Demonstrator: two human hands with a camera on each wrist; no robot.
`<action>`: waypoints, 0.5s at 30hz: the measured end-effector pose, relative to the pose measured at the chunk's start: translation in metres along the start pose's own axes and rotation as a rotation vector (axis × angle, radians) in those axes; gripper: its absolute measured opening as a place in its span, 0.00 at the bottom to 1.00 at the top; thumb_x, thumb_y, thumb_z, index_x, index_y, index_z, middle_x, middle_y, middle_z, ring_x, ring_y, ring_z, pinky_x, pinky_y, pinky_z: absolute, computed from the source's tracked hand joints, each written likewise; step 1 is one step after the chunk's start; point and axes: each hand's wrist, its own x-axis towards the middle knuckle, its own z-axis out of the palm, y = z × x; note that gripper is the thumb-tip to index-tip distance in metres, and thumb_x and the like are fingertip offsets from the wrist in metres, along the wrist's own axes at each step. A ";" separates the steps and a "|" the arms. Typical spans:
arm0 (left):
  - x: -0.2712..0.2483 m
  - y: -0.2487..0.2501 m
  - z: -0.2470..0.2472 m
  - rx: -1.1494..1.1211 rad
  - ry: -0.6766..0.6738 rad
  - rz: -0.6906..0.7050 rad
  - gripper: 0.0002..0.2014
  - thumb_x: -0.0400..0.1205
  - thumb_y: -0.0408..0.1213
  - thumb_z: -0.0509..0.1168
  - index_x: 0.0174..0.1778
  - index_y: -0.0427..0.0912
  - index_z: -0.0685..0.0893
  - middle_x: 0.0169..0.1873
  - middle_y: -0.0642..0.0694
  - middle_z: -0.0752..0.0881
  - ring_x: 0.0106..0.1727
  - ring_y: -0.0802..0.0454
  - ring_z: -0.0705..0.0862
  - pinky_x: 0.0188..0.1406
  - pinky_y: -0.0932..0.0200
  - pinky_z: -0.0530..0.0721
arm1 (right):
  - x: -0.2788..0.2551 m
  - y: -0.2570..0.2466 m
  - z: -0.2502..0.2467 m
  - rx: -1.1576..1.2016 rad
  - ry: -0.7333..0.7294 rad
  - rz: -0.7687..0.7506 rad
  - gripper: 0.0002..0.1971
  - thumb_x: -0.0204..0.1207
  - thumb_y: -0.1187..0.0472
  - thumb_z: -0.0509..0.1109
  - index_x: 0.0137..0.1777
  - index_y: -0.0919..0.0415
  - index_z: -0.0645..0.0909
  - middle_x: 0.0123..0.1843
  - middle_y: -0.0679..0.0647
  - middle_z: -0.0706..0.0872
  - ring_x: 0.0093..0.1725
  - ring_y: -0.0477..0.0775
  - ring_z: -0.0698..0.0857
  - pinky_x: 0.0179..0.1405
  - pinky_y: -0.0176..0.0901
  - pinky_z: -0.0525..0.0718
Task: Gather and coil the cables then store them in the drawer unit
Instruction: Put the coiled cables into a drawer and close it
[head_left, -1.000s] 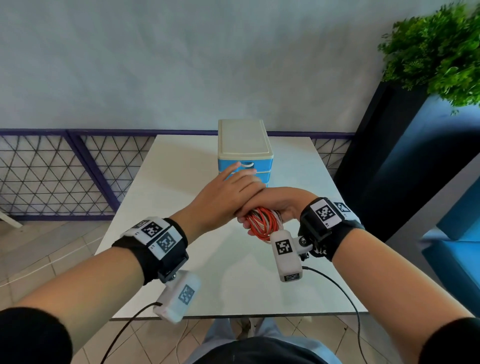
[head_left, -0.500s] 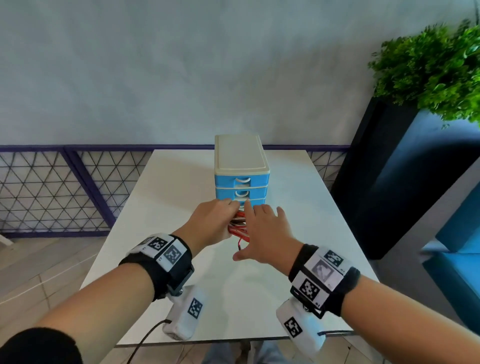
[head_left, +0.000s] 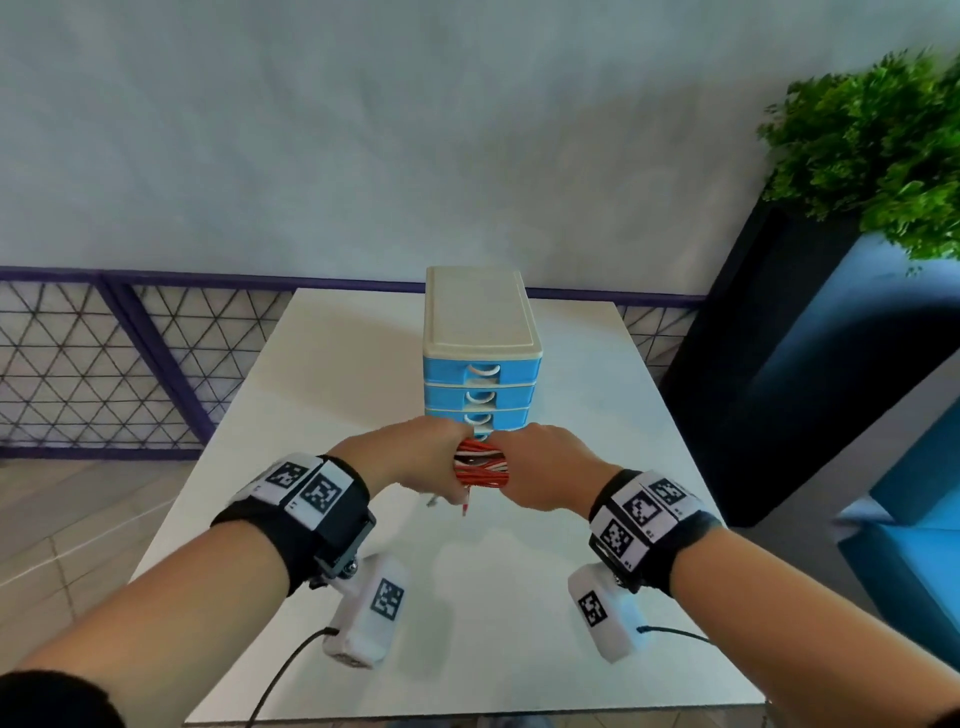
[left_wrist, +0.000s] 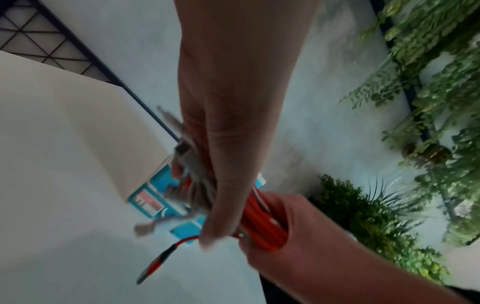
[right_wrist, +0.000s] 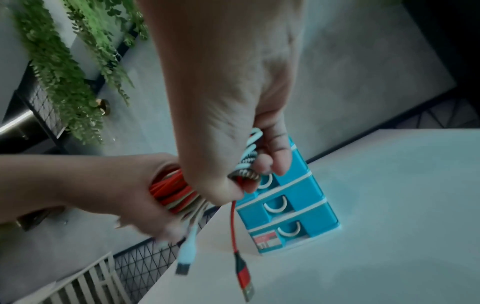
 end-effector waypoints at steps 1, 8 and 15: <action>0.000 0.000 -0.002 -0.070 -0.070 0.013 0.14 0.66 0.46 0.76 0.42 0.53 0.78 0.36 0.53 0.88 0.36 0.52 0.86 0.32 0.59 0.83 | -0.001 0.003 -0.002 -0.028 -0.009 -0.049 0.14 0.76 0.52 0.63 0.61 0.52 0.76 0.53 0.53 0.87 0.48 0.58 0.86 0.47 0.50 0.83; -0.003 -0.003 0.005 -0.442 -0.249 0.030 0.21 0.70 0.45 0.77 0.56 0.49 0.80 0.51 0.48 0.89 0.55 0.45 0.87 0.59 0.54 0.85 | -0.010 0.006 -0.017 -0.192 0.037 -0.217 0.15 0.77 0.53 0.64 0.62 0.54 0.74 0.53 0.52 0.87 0.48 0.57 0.87 0.42 0.48 0.81; -0.005 -0.006 0.016 -0.354 0.003 -0.005 0.24 0.63 0.45 0.78 0.50 0.56 0.75 0.49 0.53 0.86 0.49 0.54 0.86 0.55 0.51 0.86 | -0.012 -0.001 -0.009 -0.151 0.058 -0.129 0.16 0.77 0.57 0.65 0.64 0.55 0.74 0.54 0.52 0.86 0.50 0.57 0.85 0.43 0.48 0.81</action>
